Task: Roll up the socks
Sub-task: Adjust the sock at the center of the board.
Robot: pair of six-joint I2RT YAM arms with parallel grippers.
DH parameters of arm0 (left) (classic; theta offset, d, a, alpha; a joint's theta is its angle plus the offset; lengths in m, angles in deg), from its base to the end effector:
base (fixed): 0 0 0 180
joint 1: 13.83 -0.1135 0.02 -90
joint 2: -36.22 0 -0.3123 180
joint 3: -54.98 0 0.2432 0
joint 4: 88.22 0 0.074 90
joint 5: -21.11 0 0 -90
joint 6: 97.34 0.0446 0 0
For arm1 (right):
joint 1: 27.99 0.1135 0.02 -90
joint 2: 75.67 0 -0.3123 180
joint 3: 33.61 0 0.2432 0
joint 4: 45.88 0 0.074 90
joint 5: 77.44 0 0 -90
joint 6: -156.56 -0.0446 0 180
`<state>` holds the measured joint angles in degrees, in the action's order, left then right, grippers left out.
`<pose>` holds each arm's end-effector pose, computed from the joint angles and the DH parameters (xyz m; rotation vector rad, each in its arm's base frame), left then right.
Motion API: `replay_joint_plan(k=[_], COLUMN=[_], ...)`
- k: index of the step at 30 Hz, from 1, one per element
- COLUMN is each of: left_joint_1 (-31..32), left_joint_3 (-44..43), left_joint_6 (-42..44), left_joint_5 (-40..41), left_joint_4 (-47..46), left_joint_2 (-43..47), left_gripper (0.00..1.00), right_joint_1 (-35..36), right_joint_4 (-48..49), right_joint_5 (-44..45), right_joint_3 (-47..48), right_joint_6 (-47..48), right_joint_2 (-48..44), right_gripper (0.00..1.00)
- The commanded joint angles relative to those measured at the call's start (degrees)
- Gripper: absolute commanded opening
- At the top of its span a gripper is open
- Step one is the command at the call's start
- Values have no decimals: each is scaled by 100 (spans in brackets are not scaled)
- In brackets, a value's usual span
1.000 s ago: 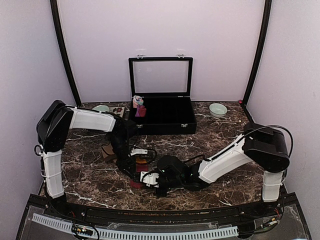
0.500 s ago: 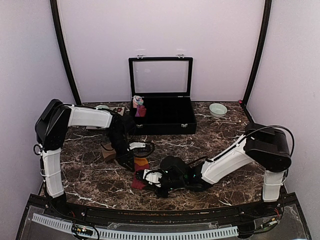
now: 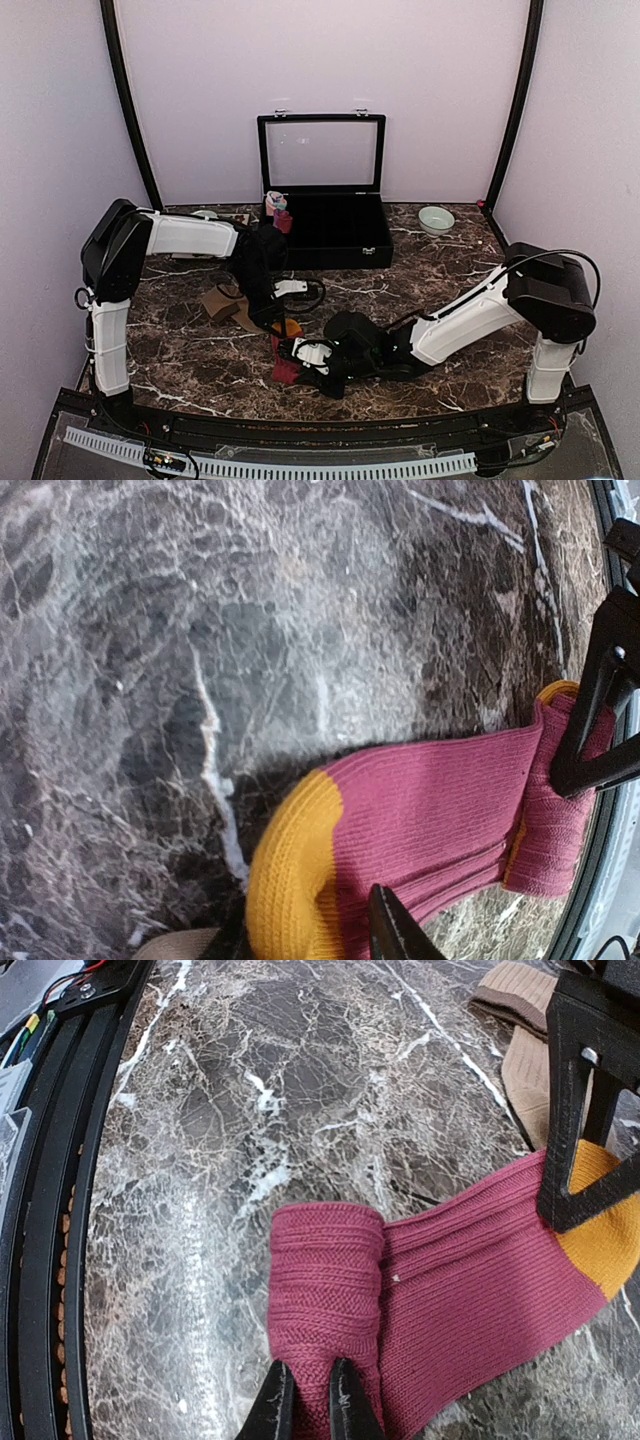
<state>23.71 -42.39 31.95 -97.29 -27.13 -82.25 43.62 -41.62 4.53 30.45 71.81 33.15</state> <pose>0.3131 -0.2673 0.1883 1.8479 2.2493 -0.7334 0.1150 0.3657 0.1611 -1.5443 1.8221 0.7425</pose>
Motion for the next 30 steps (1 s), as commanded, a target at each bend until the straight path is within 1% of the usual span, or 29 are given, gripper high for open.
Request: replay_joint_plan(k=[1, 2, 3, 5, 6, 12, 17, 21, 25, 26, 30], left_joint_1=[-27, -28, -21, 2, 26, 160, 249, 312, 315, 315, 289], left_joint_3=[309, 332, 344, 298, 275, 129, -51, -184, -208, -189, 1], left_joint_6=[-42, -62, -66, -41, -22, 54, 124, 156, 102, 85, 52], left_joint_5=[2, -47, -102, -221, -246, -417, -498, -425, -349, -306, 167], left_joint_4=[-108, -169, -213, -223, -232, -332, -376, -537, -720, -735, -848], left_joint_2=[296, 294, 277, 199, 161, 115, 110, 58, 44, 44, 65], left_gripper=[35, 31, 25, 7, 0, 0, 0, 0, 0, 1, 15], right_joint_1=[21, 23, 26, 20, 23, 26, 26, 27, 11, -8, -111], right_joint_4=[-2098, -2119, -2156, -2265, -2308, -2387, -2415, -2374, -2399, -2395, -2314], right_joint_5=[-116, -132, -145, -143, -146, -188, -262, -425, -669, -746, -1009], right_joint_3=[32, 102, 174, 325, 383, 433, 349, 269, 372, 401, 430], right_joint_6=[-131, -118, -100, -70, -69, -204, -510, -724, -947, -1015, -1373], right_joint_2=[705, 748, 787, 867, 891, 893, 911, 973, 1245, 1331, 1640], right_gripper=[0, 0, 0, 0, 0, 0, 0, 0, 0, 0, 0])
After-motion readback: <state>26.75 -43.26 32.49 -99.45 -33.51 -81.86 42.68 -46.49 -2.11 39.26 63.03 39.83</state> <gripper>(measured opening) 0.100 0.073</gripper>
